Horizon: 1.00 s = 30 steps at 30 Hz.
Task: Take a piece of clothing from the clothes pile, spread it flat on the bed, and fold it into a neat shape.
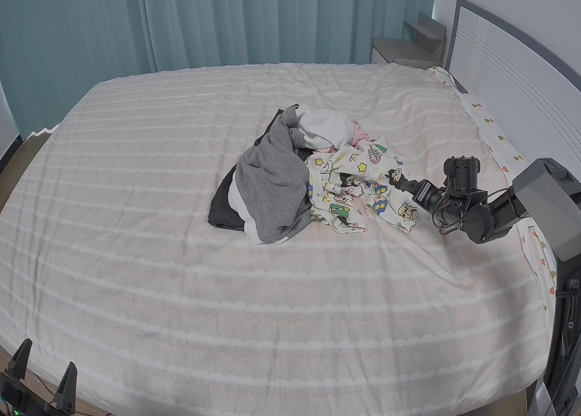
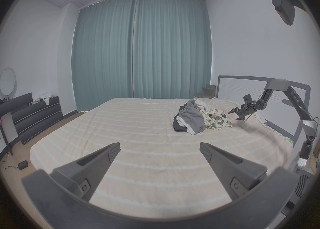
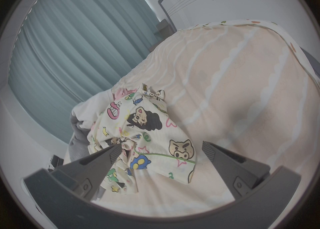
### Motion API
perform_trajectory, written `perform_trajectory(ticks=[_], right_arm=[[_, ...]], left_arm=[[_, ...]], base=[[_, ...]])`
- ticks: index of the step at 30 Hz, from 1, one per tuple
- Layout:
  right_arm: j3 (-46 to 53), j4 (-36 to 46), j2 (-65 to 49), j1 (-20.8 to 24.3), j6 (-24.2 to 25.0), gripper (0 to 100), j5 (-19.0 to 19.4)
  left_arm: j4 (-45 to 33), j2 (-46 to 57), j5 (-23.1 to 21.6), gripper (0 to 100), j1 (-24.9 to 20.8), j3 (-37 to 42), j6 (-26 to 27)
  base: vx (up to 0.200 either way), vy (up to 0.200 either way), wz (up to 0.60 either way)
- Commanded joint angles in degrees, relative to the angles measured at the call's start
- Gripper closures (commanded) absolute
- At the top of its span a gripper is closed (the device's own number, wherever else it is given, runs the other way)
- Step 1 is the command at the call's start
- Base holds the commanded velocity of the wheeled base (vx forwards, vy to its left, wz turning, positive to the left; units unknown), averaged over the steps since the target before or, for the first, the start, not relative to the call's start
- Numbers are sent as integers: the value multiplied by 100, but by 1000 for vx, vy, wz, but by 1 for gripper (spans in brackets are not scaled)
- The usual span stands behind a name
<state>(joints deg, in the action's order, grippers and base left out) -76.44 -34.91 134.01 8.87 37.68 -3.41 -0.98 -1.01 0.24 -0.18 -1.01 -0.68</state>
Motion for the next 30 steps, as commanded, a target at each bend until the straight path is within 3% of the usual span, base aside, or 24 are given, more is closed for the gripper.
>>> perform_trajectory(ticks=[1, 9, 21, 26, 30], right_arm=[[-56, -7, 231, -17, -226, 0, 7], [-425, -455, 890, 9, -929, 0, -1], [-1260, -534, 1540, 18, -1123, 0, -19], [-1778, -543, 1909, 71, -1184, 0, -388], [-1866, -516, 1918, 158, -1184, 0, -388]], left_arm=[[1, 40, 2, 0, 1, 75, -2], [1, 40, 2, 0, 1, 75, -2], [1, 40, 2, 0, 9, 75, -2], [1, 40, 2, 0, 1, 75, -2], [1, 40, 2, 0, 1, 75, -2]], base=[[0, 0, 0], [0, 0, 0], [0, 0, 0], [0, 0, 0], [0, 0, 0]])
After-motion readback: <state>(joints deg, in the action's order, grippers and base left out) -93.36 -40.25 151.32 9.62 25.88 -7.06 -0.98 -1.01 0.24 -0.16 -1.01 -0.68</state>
